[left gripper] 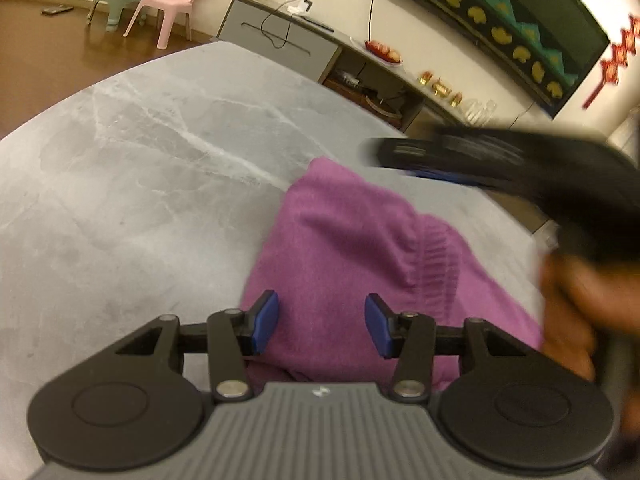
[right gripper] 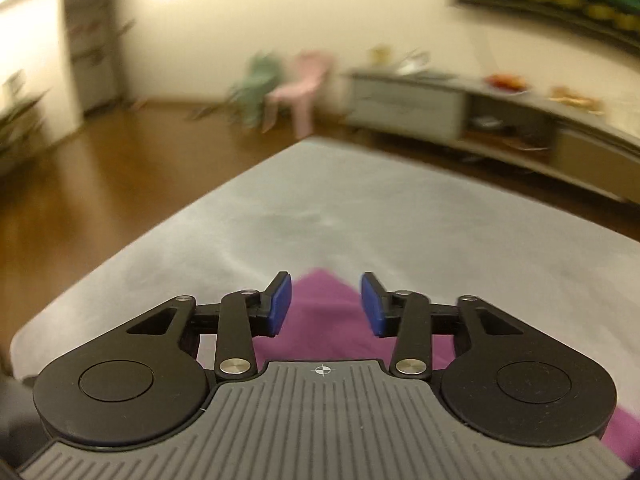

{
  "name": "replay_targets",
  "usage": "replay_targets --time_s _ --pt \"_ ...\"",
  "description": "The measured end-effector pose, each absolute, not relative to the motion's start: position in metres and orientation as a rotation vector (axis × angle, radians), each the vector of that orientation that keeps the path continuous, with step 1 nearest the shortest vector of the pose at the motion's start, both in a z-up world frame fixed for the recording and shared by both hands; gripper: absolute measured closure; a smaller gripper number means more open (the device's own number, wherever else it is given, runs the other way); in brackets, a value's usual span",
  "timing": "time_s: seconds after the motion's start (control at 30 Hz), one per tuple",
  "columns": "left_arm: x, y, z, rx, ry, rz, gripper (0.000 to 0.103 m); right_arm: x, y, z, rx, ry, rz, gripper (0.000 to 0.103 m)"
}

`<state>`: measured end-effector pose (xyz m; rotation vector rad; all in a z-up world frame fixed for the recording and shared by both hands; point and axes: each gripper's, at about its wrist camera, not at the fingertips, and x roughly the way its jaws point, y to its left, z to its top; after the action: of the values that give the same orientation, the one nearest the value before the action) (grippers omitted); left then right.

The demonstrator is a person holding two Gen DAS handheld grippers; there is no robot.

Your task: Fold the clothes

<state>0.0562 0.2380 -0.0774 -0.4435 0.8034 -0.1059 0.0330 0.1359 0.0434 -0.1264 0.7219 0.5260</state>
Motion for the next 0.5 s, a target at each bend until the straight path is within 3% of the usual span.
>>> replay_targets --time_s 0.07,0.3,0.33,0.37,0.43,0.5 --pt "0.056 0.234 -0.080 -0.406 0.815 -0.108 0.056 0.073 0.151 0.020 -0.162 0.865 0.546 0.095" --pt "0.052 0.249 -0.076 -0.456 0.805 -0.099 0.058 0.122 0.136 0.005 -0.237 0.942 0.498 0.099" --pt "0.051 0.254 -0.075 -0.483 0.801 -0.093 0.057 0.120 0.127 0.015 -0.211 0.915 0.504 0.086" --pt "0.049 0.262 -0.073 -0.515 0.794 -0.078 0.056 0.118 0.115 0.028 -0.172 0.877 0.499 0.066" --pt "0.046 0.280 -0.071 -0.591 0.780 -0.030 0.054 0.110 0.087 0.047 -0.095 0.817 0.511 0.047" --pt "0.044 0.294 -0.072 -0.679 0.770 -0.018 0.054 0.101 0.056 0.050 -0.021 0.840 0.516 0.047"
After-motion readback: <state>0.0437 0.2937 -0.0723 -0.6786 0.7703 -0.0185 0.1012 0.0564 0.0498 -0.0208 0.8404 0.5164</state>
